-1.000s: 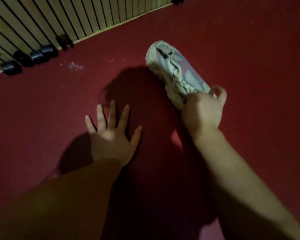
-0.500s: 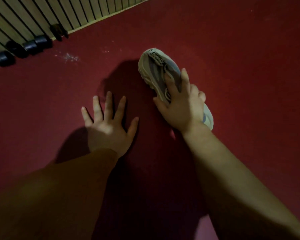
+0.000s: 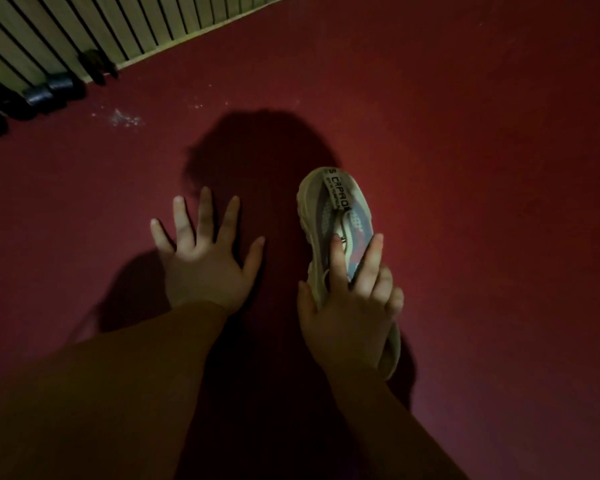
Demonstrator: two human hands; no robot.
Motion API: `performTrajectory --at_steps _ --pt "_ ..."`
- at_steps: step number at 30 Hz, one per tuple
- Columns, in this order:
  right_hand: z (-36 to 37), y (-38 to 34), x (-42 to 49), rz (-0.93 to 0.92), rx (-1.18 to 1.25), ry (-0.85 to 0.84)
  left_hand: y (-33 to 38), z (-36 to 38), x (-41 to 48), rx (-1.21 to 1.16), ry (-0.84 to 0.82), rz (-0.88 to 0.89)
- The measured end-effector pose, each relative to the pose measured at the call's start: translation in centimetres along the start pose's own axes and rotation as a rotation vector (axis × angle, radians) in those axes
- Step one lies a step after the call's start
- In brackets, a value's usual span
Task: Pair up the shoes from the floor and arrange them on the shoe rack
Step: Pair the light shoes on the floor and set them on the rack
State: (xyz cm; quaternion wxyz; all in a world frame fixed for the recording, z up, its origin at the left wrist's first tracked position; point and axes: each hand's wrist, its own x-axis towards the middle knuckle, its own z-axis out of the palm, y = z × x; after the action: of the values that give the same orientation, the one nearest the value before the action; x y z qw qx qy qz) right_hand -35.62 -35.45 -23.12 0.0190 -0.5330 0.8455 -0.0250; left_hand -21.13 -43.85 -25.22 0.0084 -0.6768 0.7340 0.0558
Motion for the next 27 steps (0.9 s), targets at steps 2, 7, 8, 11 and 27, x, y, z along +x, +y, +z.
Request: performTrajectory --at_steps 2,7,8,11,27 --pt "0.2 0.0 0.1 0.004 0.034 0.006 0.0 0.0 0.1 -0.007 -0.003 0.003" --pt "0.5 0.3 0.0 -0.017 0.079 0.033 0.1 -0.1 -0.2 -0.019 0.020 0.017" --pt "0.5 0.3 0.0 -0.025 0.089 0.041 0.1 -0.3 -0.2 -0.008 -0.003 0.008" --pt "0.6 0.6 0.2 -0.045 0.125 0.076 0.3 -0.8 -0.2 0.021 -0.096 -0.009" --pt "-2.0 0.2 0.1 -0.060 0.035 -0.157 -10.5 -6.7 -15.2 0.052 -0.434 -0.012"
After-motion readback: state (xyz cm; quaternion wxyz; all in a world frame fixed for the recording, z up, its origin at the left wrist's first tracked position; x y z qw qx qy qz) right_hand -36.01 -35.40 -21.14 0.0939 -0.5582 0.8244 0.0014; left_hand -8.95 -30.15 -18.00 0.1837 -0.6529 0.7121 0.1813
